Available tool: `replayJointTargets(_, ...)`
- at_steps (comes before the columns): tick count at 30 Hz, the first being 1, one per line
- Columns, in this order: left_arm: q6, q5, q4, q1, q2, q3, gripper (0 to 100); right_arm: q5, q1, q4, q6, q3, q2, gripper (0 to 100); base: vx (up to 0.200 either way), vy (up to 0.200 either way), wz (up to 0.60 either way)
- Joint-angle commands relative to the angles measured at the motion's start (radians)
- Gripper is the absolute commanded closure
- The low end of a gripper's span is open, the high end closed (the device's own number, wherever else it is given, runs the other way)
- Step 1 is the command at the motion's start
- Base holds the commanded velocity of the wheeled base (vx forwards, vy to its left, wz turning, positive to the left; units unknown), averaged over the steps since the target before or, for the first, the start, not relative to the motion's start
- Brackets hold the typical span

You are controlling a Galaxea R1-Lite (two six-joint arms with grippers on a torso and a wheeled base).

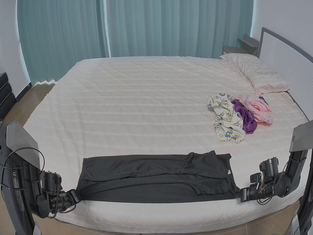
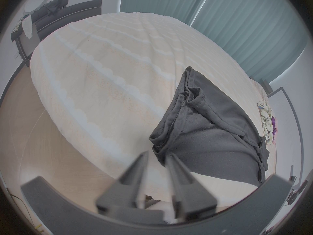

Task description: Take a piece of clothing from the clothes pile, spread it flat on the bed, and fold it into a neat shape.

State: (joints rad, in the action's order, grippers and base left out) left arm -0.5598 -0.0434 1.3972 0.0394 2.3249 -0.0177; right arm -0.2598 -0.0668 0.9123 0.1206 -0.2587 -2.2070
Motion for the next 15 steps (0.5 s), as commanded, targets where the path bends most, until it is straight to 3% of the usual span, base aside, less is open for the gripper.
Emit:
replayJointTargets(1,0.000,-0.003,0.002,-0.001,0.005,0.007,0,0.001,-0.001,0.000,-0.004,0.006,0.000,0,0.000,0.000,0.00)
replayJointTargets(9,0.008,-0.004,0.002,0.036,-0.056,0.007,0,0.001,0.038,0.002,-0.009,0.003,0.066,0,0.000,0.000,0.00)
replayJointTargets(13,0.011,-0.067,-0.007,0.082,-0.174,0.007,0,-0.003,0.096,0.003,-0.009,-0.011,0.121,0,0.000,0.000,0.00)
replayJointTargets(15,0.009,-0.142,-0.014,0.102,-0.242,0.007,0,-0.006,0.122,0.003,-0.009,-0.027,0.133,0,0.000,0.000,0.00)
